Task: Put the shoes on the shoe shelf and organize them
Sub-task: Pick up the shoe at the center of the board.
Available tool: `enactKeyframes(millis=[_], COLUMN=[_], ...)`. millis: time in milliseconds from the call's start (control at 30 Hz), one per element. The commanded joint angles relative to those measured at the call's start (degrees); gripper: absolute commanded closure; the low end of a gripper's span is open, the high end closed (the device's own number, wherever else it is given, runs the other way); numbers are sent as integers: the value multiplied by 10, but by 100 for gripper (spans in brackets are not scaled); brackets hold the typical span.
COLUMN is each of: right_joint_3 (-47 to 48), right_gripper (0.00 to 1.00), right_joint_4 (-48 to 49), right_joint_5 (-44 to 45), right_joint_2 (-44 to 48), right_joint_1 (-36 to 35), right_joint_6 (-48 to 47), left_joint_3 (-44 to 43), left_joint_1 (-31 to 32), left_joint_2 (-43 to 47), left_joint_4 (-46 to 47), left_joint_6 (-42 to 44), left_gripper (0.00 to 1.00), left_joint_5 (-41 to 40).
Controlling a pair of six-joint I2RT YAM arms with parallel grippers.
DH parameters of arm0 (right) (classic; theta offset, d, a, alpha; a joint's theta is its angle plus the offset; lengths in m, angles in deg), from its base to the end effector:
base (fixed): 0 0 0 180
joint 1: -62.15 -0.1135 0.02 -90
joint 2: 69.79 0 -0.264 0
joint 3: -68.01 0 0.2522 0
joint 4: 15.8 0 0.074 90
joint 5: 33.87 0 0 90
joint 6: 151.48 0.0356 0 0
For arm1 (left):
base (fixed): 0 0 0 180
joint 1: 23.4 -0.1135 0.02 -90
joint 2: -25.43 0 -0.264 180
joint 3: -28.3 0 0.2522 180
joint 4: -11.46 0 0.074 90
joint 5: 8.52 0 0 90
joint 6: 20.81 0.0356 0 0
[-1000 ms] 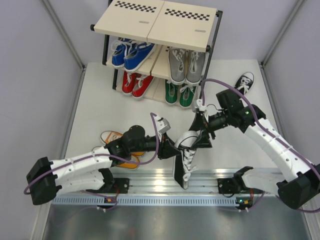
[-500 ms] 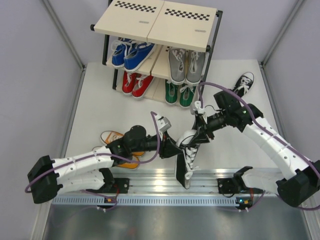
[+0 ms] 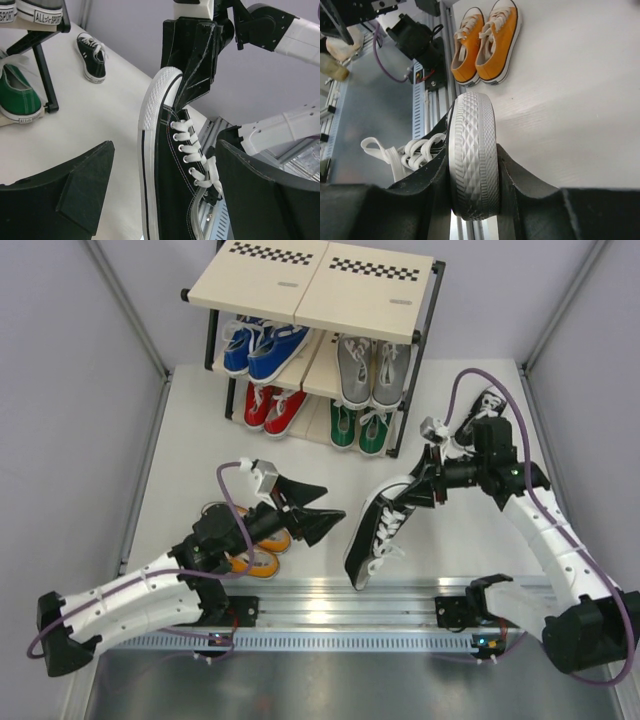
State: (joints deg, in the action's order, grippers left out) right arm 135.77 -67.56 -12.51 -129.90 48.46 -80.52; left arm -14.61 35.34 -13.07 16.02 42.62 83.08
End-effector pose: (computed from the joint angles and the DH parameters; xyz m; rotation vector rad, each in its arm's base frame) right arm 0.1873 0.0797 0.3154 -1.1036 1.7333 1.3071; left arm 0.0890 -0.1485 0.3143 0.4496 1.4686 -1.2335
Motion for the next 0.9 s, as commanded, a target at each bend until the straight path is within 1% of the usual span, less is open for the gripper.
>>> enactKeyframes(millis=[0, 33, 67, 167, 233, 400, 500, 567, 600, 633, 700, 733, 767, 867], right_joint_3=[-25, -31, -43, -64, -74, -99, -108, -110, -111, -112, -114, -115, -117, -122], right_gripper=[100, 100, 100, 100, 100, 100, 100, 100, 100, 100, 100, 100, 100, 100], right_joint_4=[161, 181, 214, 261, 299, 340, 362, 369, 369, 371, 375, 375, 390, 404], right_joint_5=[-68, -69, -68, -69, -73, -91, -105, -109, -112, -112, -116, -118, -119, -124], right_joint_2=[22, 23, 24, 25, 25, 34, 37, 39, 39, 39, 40, 40, 40, 37], right_joint_1=[33, 40, 52, 78, 89, 117, 132, 132, 151, 154, 160, 165, 168, 175], right_joint_6=[145, 159, 188, 254, 279, 309, 335, 338, 340, 342, 347, 354, 357, 369], left_joint_3=[20, 22, 23, 22, 22, 35, 53, 66, 82, 94, 116, 150, 166, 209], left_joint_1=[-1, 0, 1, 2, 13, 25, 25, 25, 25, 25, 24, 24, 24, 23], left_joint_2=[10, 5, 1, -29, -61, -86, -77, -70, -61, -55, -37, -32, -29, -37], left_joint_4=[-36, -36, -36, -36, -36, -33, -33, -31, -29, -20, 41, 70, 142, 230], left_joint_6=[24, 24, 18, 11, 13, 33, 63, 71, 65, 57, 24, 7, -28, -79], left_gripper=[12, 7, 6, 2, 2, 2, 2, 2, 2, 2, 1, 2, 1, 2], left_joint_5=[-28, -21, 0, 37, 51, 39, 38, 23, 12, 4, 4, 2, 1, 9])
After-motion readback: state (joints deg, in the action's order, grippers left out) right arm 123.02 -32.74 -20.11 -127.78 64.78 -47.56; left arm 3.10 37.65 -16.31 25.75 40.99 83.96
